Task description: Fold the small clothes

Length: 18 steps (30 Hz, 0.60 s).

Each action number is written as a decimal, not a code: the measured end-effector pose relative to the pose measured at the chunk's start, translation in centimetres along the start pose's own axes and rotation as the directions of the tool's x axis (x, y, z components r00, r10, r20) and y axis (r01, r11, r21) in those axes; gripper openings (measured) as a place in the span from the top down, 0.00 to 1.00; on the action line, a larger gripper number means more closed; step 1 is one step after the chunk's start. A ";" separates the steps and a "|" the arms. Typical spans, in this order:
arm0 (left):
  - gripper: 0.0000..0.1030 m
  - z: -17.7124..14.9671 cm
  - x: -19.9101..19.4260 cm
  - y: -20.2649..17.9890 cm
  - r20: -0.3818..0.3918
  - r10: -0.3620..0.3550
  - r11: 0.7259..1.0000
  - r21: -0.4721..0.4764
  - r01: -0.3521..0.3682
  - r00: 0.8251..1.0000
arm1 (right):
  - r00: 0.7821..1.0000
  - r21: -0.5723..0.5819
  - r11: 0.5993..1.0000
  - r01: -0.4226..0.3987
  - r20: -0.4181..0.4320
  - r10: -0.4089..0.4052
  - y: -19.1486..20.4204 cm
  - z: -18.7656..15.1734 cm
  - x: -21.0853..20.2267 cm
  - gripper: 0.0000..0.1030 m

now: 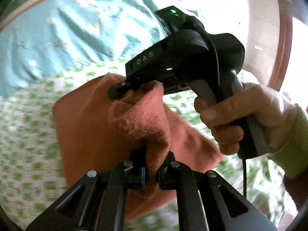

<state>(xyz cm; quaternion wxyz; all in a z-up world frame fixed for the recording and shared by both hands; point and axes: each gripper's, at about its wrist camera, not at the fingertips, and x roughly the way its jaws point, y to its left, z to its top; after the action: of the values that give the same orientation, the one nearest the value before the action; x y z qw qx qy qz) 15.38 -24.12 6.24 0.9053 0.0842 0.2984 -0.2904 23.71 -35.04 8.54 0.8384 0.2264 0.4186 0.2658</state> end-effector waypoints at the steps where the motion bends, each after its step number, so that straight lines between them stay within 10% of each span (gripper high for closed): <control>1: 0.93 0.0 0.9 -0.6 -0.021 -0.020 1.000 -0.012 0.020 1.000 | 1.000 0.017 1.000 0.008 -0.003 -0.008 -0.9 -0.1 -0.2 0.84; 18: 0.78 -1.6 3.8 -0.7 -0.151 -0.163 0.982 -0.116 0.147 0.975 | 0.990 0.065 0.988 0.138 0.010 -0.139 -6.7 -2.8 -1.1 0.79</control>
<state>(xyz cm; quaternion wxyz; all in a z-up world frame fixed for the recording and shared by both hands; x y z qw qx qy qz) 16.71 -25.96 2.75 0.8561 0.0365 0.3905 -0.3366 22.54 -40.41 3.60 0.8501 0.2253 0.4357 0.1918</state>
